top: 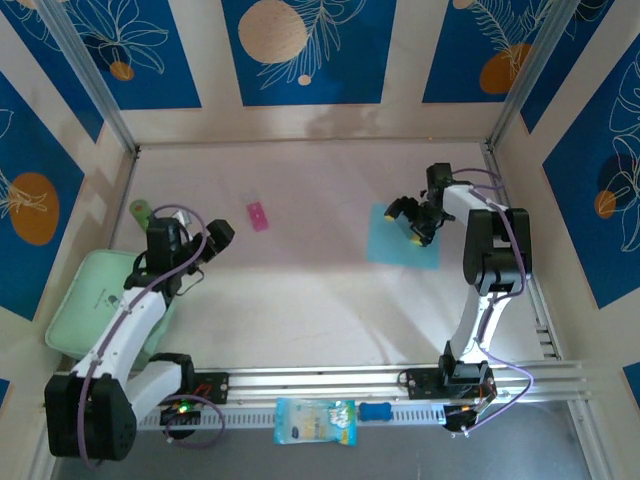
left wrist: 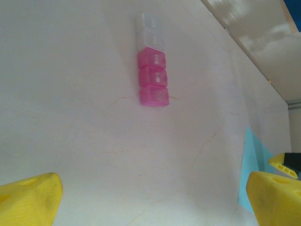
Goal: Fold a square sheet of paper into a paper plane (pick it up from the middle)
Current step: Move the square sheet of paper to the center of the table.
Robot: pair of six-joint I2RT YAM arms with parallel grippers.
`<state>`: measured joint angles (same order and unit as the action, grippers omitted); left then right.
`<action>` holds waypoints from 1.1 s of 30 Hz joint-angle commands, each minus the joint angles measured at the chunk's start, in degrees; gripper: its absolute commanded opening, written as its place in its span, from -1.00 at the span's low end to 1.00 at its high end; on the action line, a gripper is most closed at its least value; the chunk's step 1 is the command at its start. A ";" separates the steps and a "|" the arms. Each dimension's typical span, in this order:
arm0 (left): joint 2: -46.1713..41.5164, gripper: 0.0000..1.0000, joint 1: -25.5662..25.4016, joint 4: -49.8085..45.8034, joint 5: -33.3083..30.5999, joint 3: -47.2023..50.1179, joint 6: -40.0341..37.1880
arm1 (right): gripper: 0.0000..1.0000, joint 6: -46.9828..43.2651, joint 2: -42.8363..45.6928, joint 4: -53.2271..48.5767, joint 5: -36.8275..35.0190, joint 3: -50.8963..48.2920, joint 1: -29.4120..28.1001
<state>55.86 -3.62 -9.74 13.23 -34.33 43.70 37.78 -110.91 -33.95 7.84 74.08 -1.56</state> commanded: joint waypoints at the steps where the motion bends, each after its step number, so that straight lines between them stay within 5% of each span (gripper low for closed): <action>1: -2.87 0.99 0.52 0.31 -1.38 2.21 1.85 | 0.79 4.79 3.71 -3.73 -1.30 -3.55 -3.81; 11: -5.45 0.99 0.57 12.17 9.66 7.17 1.47 | 0.81 22.35 15.44 11.24 2.35 -19.31 -17.54; 20: -1.68 1.00 0.21 16.71 14.26 6.91 1.89 | 0.82 9.74 15.74 8.11 2.80 -15.41 -14.94; 33: -1.99 0.99 0.11 13.35 14.60 5.76 1.61 | 0.81 8.97 11.75 11.75 6.18 -19.88 -14.39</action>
<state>54.30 -3.60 4.05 26.59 -27.38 45.15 46.94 -98.41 -22.17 12.32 55.42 -15.03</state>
